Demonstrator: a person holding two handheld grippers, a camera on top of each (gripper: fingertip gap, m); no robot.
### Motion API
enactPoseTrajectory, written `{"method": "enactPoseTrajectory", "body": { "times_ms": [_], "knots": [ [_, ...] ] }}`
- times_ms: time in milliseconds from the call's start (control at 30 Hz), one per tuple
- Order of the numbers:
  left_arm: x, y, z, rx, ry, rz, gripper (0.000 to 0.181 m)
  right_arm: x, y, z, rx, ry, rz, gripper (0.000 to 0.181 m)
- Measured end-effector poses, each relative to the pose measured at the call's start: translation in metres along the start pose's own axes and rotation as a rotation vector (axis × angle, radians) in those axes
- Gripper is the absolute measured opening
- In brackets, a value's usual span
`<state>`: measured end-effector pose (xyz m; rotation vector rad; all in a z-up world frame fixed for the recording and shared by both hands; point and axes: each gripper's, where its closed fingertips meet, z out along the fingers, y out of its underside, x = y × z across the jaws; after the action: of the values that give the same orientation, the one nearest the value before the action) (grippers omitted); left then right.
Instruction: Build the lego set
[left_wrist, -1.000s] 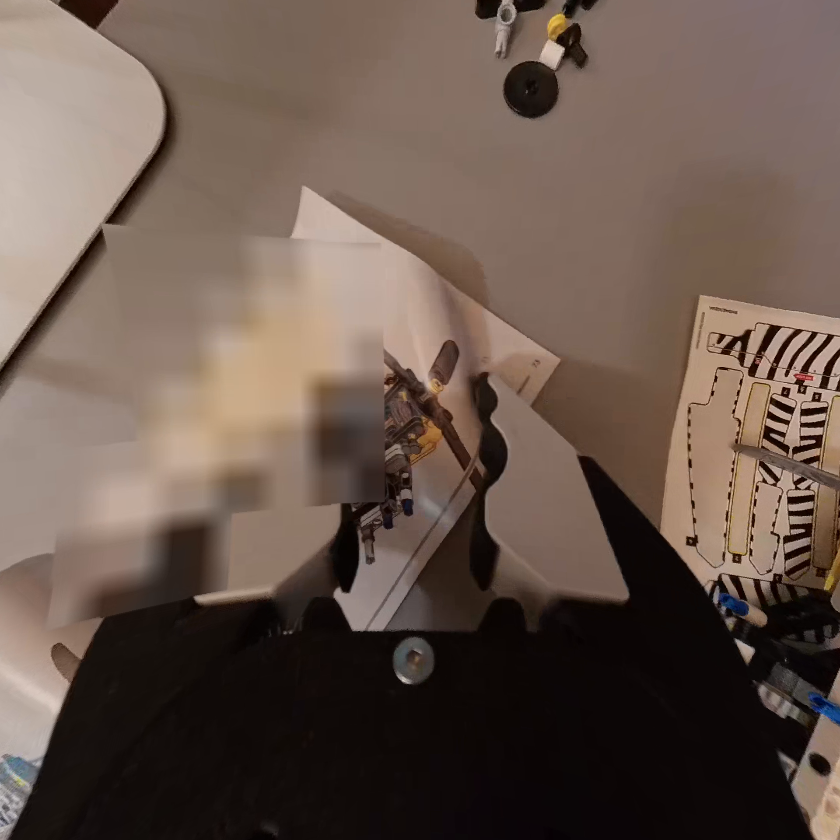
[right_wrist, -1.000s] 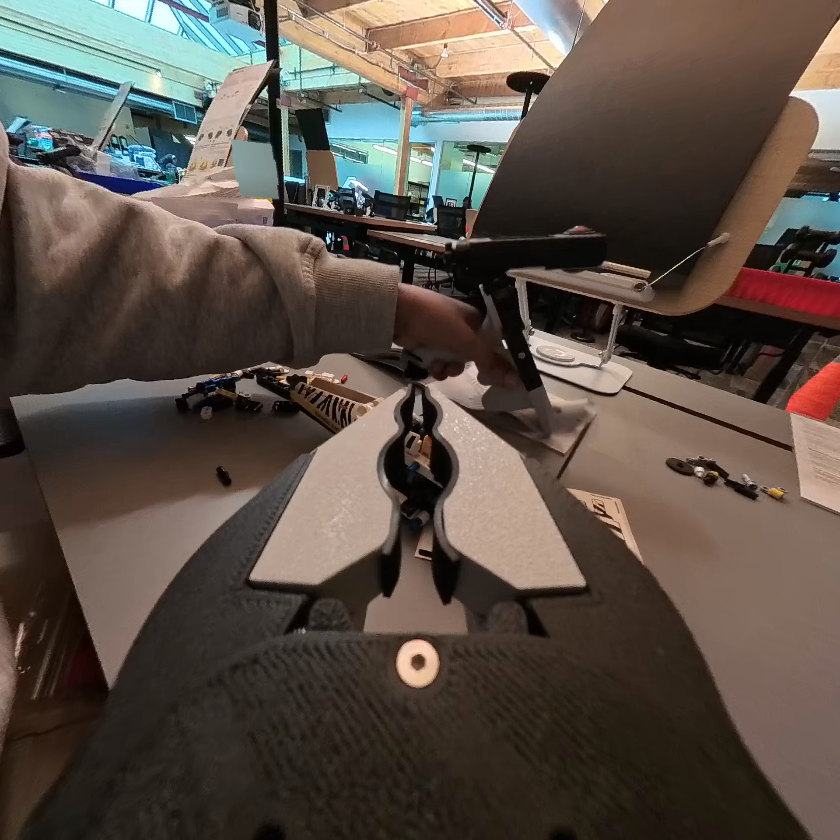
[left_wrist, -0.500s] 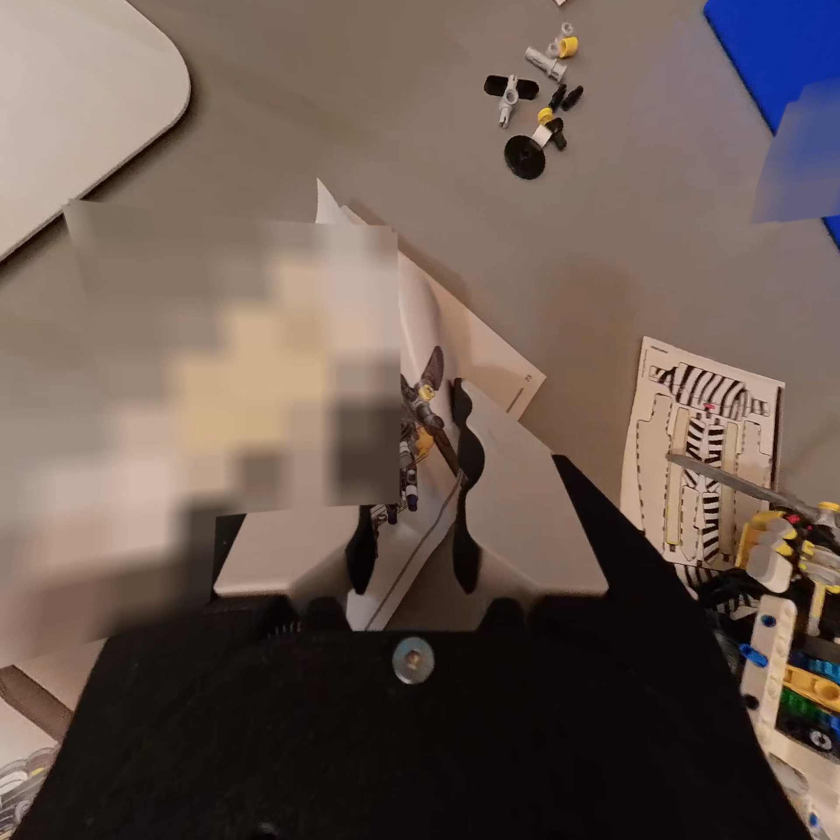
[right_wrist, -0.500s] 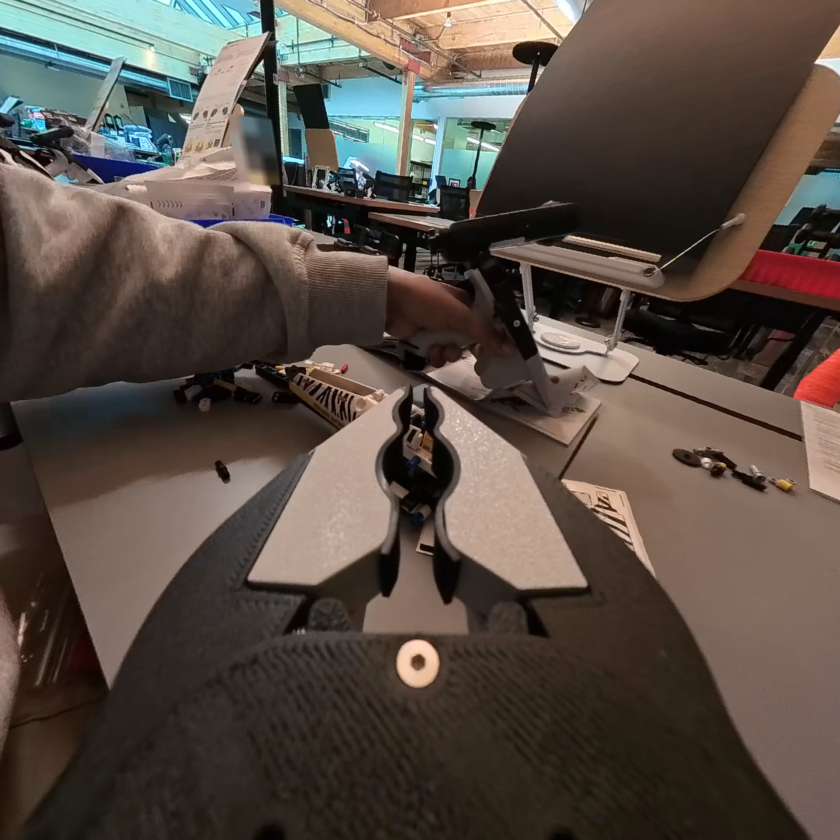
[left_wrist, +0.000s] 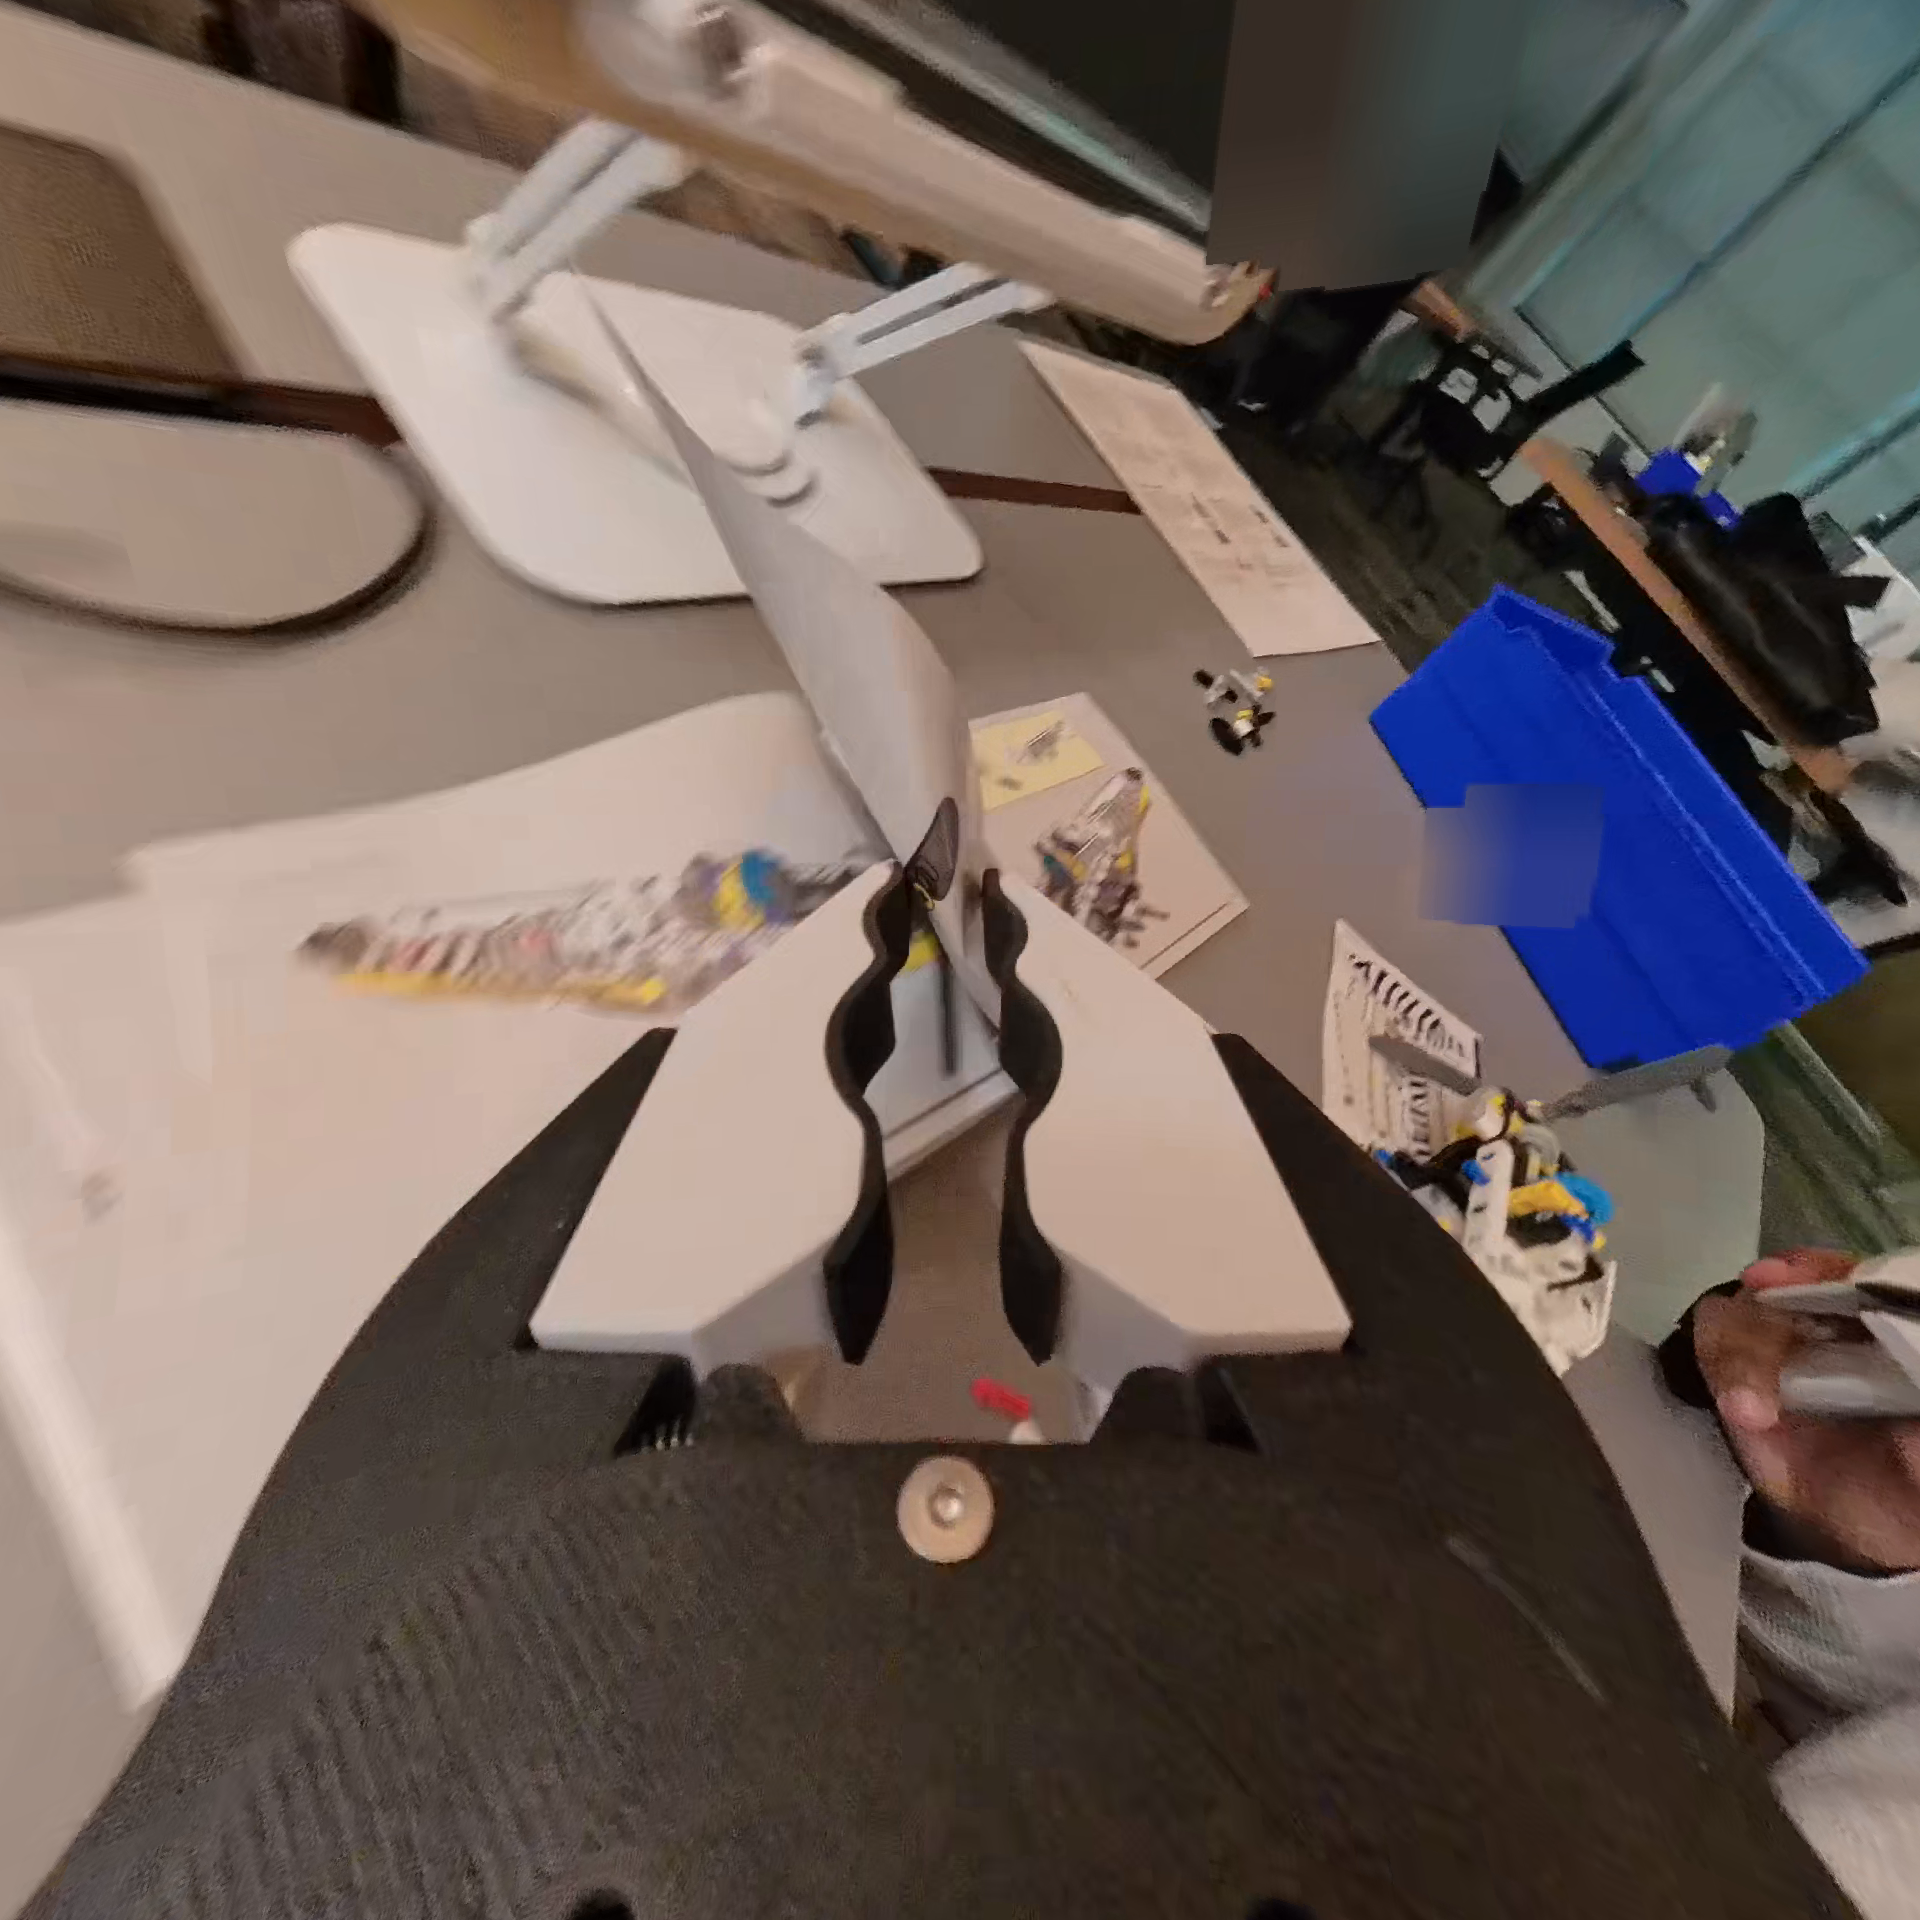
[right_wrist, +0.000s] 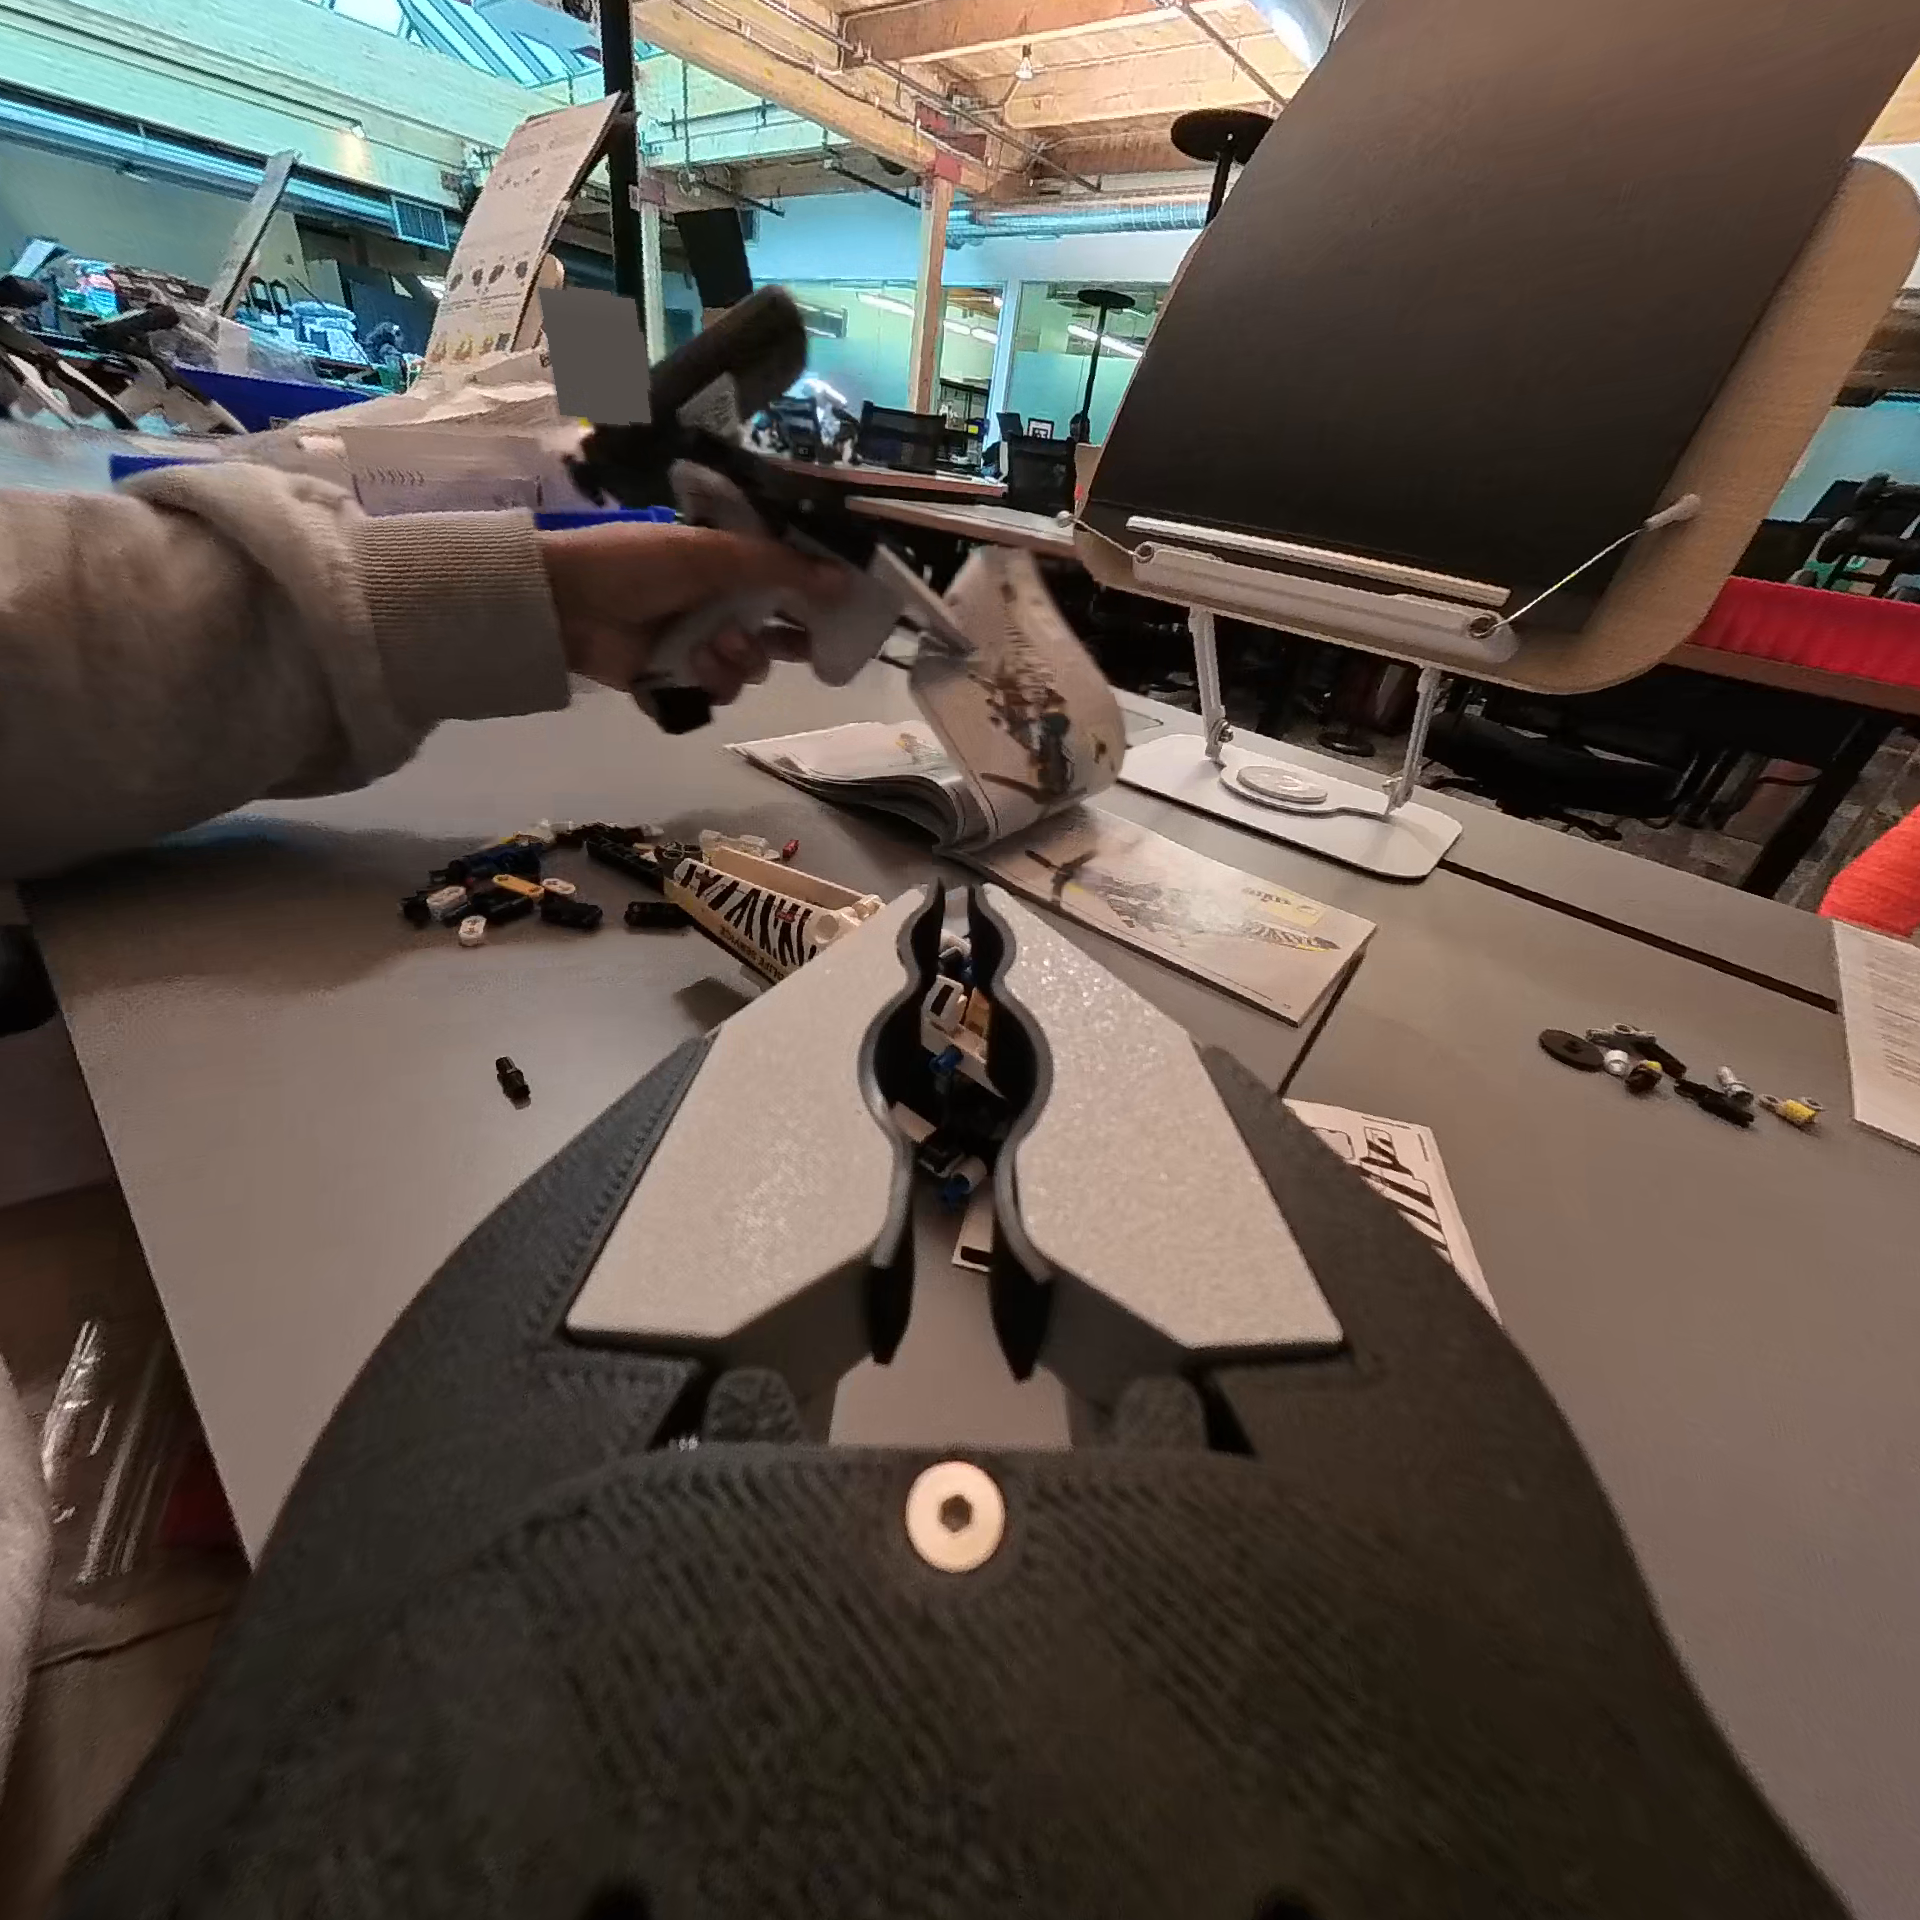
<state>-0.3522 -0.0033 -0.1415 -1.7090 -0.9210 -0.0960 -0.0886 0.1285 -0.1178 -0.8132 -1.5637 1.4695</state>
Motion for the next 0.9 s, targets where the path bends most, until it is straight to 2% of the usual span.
{"method": "enactPoseTrajectory", "body": {
  "times_ms": [100, 267, 300, 500, 600, 900],
  "knots": [
    [-0.020, 0.013, -0.018, 0.008, -0.003, -0.054, 0.023, 0.003, 0.000, 0.001, 0.000, 0.012, -0.001, 0.002],
    [-0.013, 0.014, -0.020, 0.040, 0.137, -0.144, 0.062, 0.009, -0.001, 0.001, 0.010, 0.044, 0.000, 0.003],
    [-0.011, 0.013, -0.019, 0.047, 0.163, -0.147, 0.062, 0.009, -0.001, 0.001, 0.014, 0.050, -0.005, 0.002],
    [0.009, 0.016, -0.001, 0.015, 0.260, -0.152, 0.034, 0.007, 0.000, 0.002, 0.003, 0.076, -0.058, 0.000],
    [0.022, 0.026, 0.016, -0.067, 0.244, -0.100, 0.052, 0.005, 0.003, 0.004, -0.023, 0.088, -0.112, 0.000],
    [0.093, 0.051, 0.070, -0.233, 0.258, 0.161, 0.059, -0.007, 0.013, 0.009, -0.077, 0.130, -0.370, 0.000]
  ]
}}
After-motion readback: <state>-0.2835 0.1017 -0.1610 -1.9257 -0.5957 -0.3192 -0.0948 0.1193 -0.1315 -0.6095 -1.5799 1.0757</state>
